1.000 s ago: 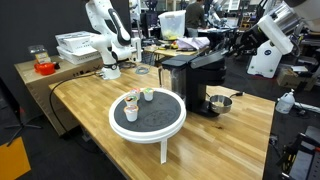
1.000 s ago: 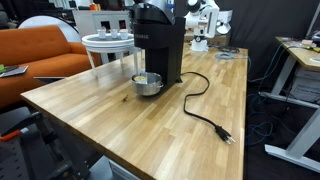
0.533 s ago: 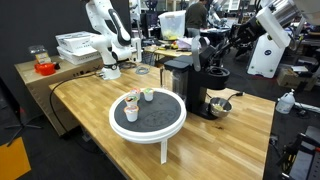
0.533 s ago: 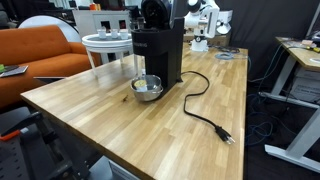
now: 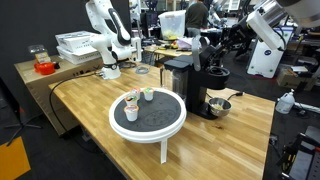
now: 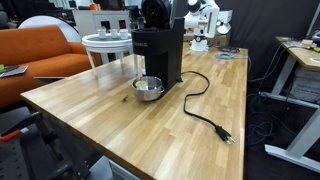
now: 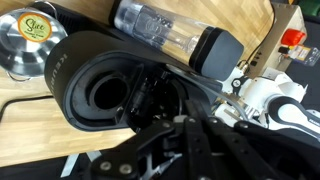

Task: Lift the lid of the coffee maker

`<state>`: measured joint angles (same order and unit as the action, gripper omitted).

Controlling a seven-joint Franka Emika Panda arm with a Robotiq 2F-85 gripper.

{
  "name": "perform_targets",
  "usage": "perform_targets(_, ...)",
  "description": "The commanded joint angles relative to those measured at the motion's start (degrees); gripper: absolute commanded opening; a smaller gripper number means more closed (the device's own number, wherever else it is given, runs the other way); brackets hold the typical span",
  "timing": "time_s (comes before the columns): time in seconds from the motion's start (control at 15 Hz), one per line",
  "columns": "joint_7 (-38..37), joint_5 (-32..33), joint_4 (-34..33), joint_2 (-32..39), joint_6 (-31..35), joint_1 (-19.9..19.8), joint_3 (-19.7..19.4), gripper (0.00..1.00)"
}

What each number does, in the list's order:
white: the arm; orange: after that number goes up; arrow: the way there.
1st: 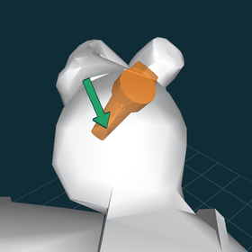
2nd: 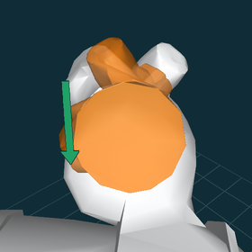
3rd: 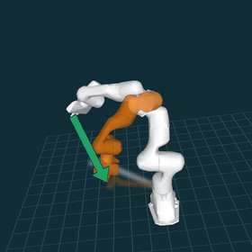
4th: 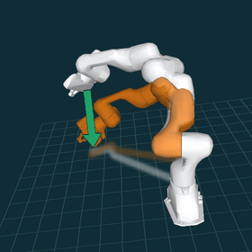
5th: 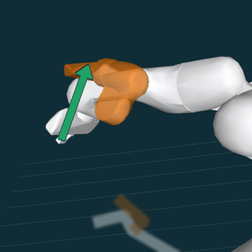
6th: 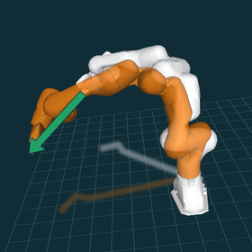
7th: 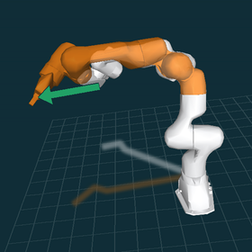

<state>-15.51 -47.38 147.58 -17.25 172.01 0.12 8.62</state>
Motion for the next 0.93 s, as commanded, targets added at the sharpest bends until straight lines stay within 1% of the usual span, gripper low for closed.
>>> perform_targets(0.0,-3.7,2.8,0.7,-2.8,-3.3,1.8,-1.1,0.00)
perform_targets(0.2,-5.9,2.2,3.0,-8.0,-7.3,4.0,-1.0,0.00)
perform_targets(0.4,-8.1,2.8,5.7,-13.0,-10.9,4.6,-0.4,0.00)
perform_targets(0.47,-9.1,3.2,7.0,-14.4,-11.8,4.2,-0.1,0.11)
perform_targets(0.53,-9.9,3.5,8.2,-15.8,-12.8,3.8,-0.1,0.15)
perform_targets(0.6,-10.7,3.8,9.5,-17.1,-13.9,3.3,0.0,0.33)
perform_targets(0.8,-14.3,5.5,12.6,-20.5,-17.2,1.0,0.4,0.54)
perform_targets(0.87,-15.6,5.2,11.4,-20.5,-20.9,-1.1,1.0,0.62)
